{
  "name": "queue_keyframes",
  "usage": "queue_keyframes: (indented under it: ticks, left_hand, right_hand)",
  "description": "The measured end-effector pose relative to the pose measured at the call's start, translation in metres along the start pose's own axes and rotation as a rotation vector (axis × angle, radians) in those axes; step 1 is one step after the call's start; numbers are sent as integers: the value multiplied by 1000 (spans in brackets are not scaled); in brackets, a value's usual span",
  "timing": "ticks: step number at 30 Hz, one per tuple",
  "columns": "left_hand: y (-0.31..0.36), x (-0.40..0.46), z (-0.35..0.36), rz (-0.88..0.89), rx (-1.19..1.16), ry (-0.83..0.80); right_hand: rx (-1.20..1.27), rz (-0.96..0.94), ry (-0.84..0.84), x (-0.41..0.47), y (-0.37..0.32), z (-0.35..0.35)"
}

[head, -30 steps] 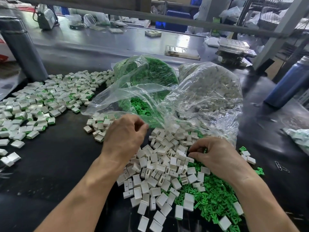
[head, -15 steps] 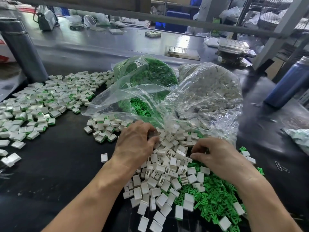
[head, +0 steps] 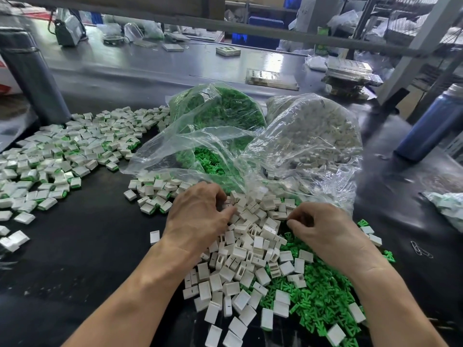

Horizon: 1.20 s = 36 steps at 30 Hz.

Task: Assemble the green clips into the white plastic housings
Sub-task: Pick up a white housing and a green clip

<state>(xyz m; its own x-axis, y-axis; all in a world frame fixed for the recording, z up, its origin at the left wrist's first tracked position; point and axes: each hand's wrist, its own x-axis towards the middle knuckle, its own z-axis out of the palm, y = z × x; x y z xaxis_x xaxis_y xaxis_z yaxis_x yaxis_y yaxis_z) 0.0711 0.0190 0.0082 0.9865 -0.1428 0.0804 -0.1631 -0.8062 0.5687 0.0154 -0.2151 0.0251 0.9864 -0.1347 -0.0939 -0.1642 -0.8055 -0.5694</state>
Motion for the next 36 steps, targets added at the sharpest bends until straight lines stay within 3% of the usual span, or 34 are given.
queue_keyframes:
  ticks: [12, 16, 36]
  left_hand:
    - [4, -1, 1, -49, -15, -2]
    - [2, -1, 1, -27, -52, 40]
    - [-1, 5, 2, -58, 10, 79]
  right_hand:
    - [316, -21, 180, 12, 6, 16]
    - [487, -49, 165, 12, 8, 20]
    - [651, -158, 207, 3, -10, 24]
